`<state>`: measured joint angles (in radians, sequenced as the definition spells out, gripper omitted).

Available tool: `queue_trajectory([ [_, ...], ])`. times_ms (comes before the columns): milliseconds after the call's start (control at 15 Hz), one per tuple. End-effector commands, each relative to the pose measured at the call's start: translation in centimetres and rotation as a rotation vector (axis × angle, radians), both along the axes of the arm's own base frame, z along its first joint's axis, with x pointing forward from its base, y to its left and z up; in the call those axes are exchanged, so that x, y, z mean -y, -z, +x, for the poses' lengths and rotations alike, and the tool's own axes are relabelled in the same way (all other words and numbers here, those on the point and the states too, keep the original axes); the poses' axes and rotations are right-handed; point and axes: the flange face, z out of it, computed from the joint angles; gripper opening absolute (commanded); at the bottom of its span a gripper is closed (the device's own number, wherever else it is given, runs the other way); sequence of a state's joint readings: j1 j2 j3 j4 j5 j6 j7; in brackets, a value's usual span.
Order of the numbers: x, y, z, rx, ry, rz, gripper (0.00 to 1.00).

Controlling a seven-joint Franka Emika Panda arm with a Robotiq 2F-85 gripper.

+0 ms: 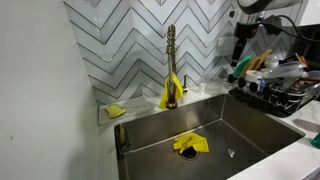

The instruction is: Remove the green bottle from the clear bowl on the right of the tap and move it backwards on the sink edge, pick up the clear bowl to the right of the tap and put it in the clear bowl which is in the dishes drying rack

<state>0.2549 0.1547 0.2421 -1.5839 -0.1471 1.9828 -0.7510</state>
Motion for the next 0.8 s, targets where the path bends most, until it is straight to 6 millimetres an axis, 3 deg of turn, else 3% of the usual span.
queue_trajectory([
  [0, -2.8, 3.3, 3.3, -0.051, -0.176, -0.01, 1.0],
  [67, -3.3, 3.9, 4.0, -0.062, -0.173, 0.032, 1.0],
  [133, -2.3, 3.1, 2.5, -0.041, -0.123, -0.002, 1.0],
  [467, -3.2, 4.7, 4.3, -0.053, -0.155, -0.006, 1.0],
  [733, -3.8, 8.8, 6.5, -0.055, -0.189, -0.103, 1.0],
])
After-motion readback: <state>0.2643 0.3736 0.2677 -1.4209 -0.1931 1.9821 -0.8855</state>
